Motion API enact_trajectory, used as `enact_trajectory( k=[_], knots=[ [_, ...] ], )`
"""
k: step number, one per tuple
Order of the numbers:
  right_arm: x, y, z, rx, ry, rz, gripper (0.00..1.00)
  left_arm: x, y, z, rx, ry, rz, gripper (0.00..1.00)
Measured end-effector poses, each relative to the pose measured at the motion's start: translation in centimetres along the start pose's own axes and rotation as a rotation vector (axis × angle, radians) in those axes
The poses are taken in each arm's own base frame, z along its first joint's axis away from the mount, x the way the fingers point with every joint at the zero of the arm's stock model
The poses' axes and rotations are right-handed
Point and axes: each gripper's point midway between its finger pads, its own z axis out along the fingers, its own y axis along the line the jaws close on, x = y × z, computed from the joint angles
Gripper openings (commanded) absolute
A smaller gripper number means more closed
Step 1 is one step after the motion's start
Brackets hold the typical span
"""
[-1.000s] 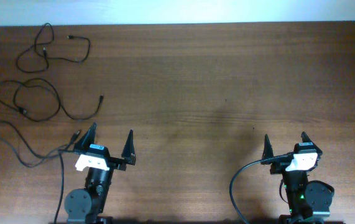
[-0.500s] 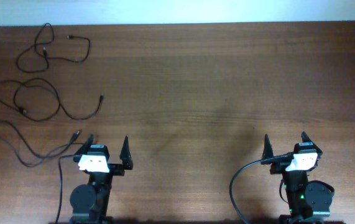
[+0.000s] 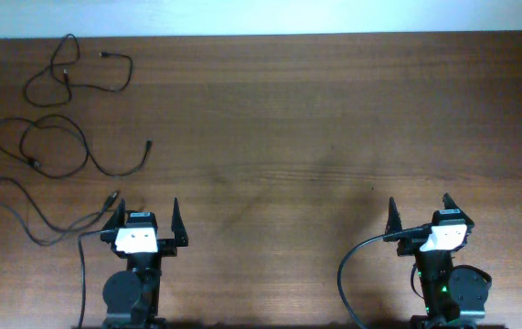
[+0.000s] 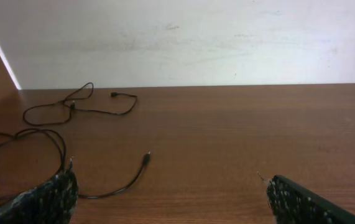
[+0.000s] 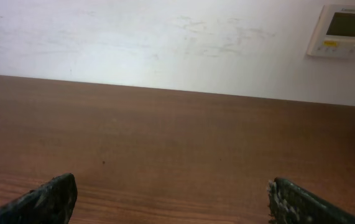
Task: Untangle cables
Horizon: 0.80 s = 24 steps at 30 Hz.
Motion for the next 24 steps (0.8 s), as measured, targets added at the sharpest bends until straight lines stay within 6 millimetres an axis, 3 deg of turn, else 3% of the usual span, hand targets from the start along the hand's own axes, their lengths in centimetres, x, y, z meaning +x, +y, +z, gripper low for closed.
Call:
enact_trajectory(
  k=[24],
  knots=[
    [0.00,0.00,0.00,0.000,0.000,0.000,0.98,0.00,0.07,0.00,-0.004,0.000,-0.039,0.99]
  ],
)
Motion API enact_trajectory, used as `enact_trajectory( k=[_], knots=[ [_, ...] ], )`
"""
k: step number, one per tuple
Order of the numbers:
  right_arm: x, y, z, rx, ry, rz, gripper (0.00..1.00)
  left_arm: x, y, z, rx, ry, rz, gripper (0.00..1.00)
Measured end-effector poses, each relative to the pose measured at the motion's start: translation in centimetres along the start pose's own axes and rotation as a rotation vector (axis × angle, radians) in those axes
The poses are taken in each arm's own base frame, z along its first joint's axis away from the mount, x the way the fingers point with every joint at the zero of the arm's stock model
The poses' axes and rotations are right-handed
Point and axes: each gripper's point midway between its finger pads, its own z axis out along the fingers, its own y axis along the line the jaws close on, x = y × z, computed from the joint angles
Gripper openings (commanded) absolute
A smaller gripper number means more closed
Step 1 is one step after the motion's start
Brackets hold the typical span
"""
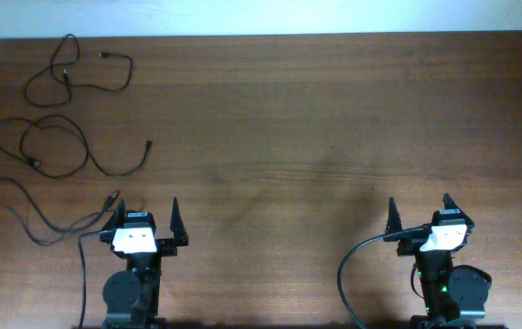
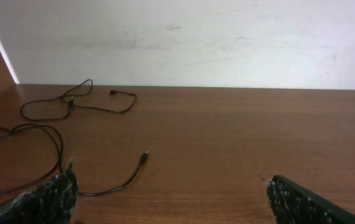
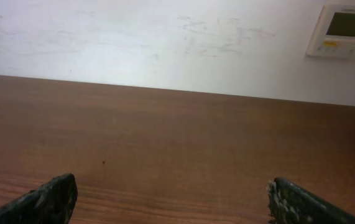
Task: Untangle cables
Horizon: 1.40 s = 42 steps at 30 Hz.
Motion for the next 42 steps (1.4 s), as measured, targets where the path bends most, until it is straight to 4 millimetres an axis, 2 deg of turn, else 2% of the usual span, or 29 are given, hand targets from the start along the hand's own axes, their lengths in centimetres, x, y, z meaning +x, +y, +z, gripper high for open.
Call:
enact_trajectory(
  k=[34,42],
  knots=[
    [0.01,0.00,0.00,0.000,0.000,0.000,0.98,-0.02,0.01,0.00,0.000,-0.001,0.000,0.99],
    [0.22,-0.89,-0.02,0.052,0.010,0.001,0.98,-0.02,0.00,0.00,0.000,-0.001,0.000,0.99]
  ],
)
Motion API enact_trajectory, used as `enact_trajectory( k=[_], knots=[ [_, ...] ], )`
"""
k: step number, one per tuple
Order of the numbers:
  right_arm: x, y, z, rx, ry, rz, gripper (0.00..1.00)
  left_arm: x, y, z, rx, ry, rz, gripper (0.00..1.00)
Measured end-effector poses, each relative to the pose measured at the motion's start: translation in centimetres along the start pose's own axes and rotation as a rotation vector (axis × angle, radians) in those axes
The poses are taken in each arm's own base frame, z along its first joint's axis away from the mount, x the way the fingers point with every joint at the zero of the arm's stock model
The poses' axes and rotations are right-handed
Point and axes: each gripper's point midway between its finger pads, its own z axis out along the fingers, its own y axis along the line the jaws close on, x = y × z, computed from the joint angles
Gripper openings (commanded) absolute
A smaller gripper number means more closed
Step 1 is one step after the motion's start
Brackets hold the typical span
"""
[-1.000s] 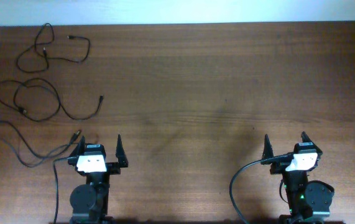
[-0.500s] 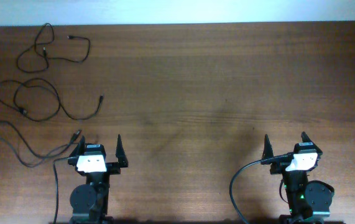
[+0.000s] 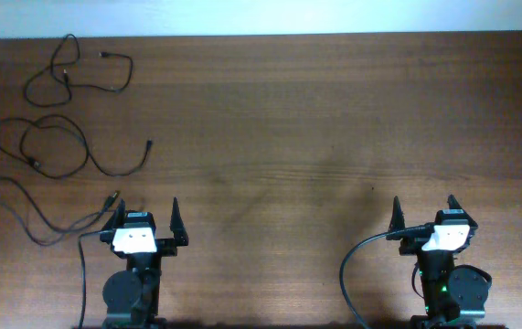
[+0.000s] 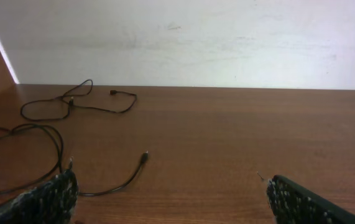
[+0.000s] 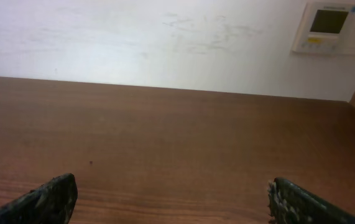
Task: Untangle cables
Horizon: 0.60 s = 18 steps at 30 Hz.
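Three thin black cables lie apart at the table's left. The far cable (image 3: pixel 78 68) loops near the back edge, also seen as the far cable (image 4: pixel 78 106). The middle cable (image 3: pixel 59 151) curls in a loop with one end toward the centre, its plug end (image 4: pixel 145 155) in the left wrist view. The near cable (image 3: pixel 32 215) runs off the left edge. My left gripper (image 3: pixel 144 217) stands open and empty just right of the near cable's end. My right gripper (image 3: pixel 423 215) stands open and empty at the front right, far from all cables.
A brown wooden table (image 3: pixel 334 119) meets a white wall at the back. A wall-mounted controller (image 5: pixel 326 26) shows at the upper right of the right wrist view. A black robot cable (image 3: pixel 347 274) loops beside the right arm's base.
The right arm has turned slightly to the right; the wall controller sits further left in its view. The left arm and the cables have not moved.
At first both grippers stood open at the front of the table with the three cables lying apart at the left. The left wrist view then shifted slightly. Now the right arm has turned a little; the cables lie as before.
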Motion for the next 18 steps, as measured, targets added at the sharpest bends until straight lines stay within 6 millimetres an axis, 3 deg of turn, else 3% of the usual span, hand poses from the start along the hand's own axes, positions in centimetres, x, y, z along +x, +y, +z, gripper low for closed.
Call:
enact_trajectory(
  k=[18],
  knots=[
    [0.04,-0.39,0.00,0.022,0.002,0.034,0.98,0.00,0.01,0.00,0.000,0.000,0.000,0.99]
  ],
)
